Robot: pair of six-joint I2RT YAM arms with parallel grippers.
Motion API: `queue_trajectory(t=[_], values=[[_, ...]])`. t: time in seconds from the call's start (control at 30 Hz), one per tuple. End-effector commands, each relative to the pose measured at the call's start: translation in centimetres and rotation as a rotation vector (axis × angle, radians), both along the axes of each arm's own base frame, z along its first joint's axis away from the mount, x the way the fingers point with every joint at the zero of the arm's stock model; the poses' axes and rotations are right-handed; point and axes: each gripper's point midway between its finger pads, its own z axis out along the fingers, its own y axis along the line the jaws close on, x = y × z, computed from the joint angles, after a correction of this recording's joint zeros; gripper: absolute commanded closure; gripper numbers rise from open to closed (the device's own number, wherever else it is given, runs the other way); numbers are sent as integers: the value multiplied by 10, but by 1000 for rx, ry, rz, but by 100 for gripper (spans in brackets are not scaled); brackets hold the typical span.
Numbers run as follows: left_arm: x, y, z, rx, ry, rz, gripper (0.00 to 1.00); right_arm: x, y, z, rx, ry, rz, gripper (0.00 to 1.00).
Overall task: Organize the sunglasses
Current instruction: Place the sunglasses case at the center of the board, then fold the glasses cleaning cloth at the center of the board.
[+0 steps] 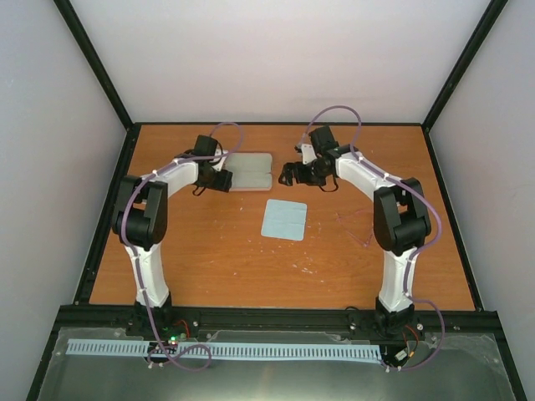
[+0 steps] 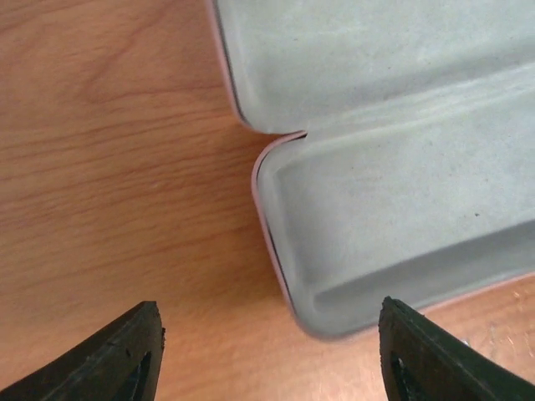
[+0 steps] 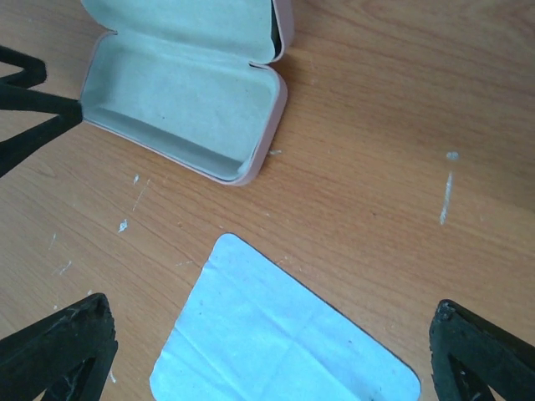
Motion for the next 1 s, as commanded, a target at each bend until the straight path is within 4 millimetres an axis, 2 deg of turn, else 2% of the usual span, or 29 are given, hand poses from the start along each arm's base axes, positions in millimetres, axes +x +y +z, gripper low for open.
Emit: queue_trajectory(t=[0.0, 0.1, 0.13, 0.2, 0.23, 0.27, 0.37, 0.4, 0.5, 0.63, 0.8, 0.97], values=[[0, 7, 33, 38, -92, 0, 28, 6, -10, 21, 74, -37, -83, 0], [-1, 12, 48, 53, -136, 2, 28, 1, -15, 21, 116, -23, -104, 2], [-2, 12, 54, 53, -151, 1, 29, -1, -19, 19, 121, -16, -113, 9], [-3, 9, 68, 35, -181, -22, 32, -5, -26, 15, 118, 5, -130, 47], [-4, 6, 74, 20, -194, -38, 34, -9, -30, 12, 114, 19, -133, 58], [-6, 2, 81, -1, -204, -57, 35, -13, -32, 9, 103, 26, -126, 59], [-13, -9, 97, -55, -229, -112, 38, -28, -42, -1, 35, 47, -101, 48], [-14, -13, 99, -73, -230, -131, 39, -33, -46, -5, 11, 53, -96, 48], [-16, -25, 103, -94, -237, -173, 43, -50, -56, -19, -56, 84, -77, 51], [-18, -47, 98, -99, -237, -238, 51, -65, -62, -39, -140, 132, -56, 53], [-23, -73, 98, -111, -239, -304, 55, -66, -56, -57, -191, 157, -51, 53], [-21, -77, 98, -122, -237, -306, 55, -57, -58, -69, -240, 164, -80, 56]])
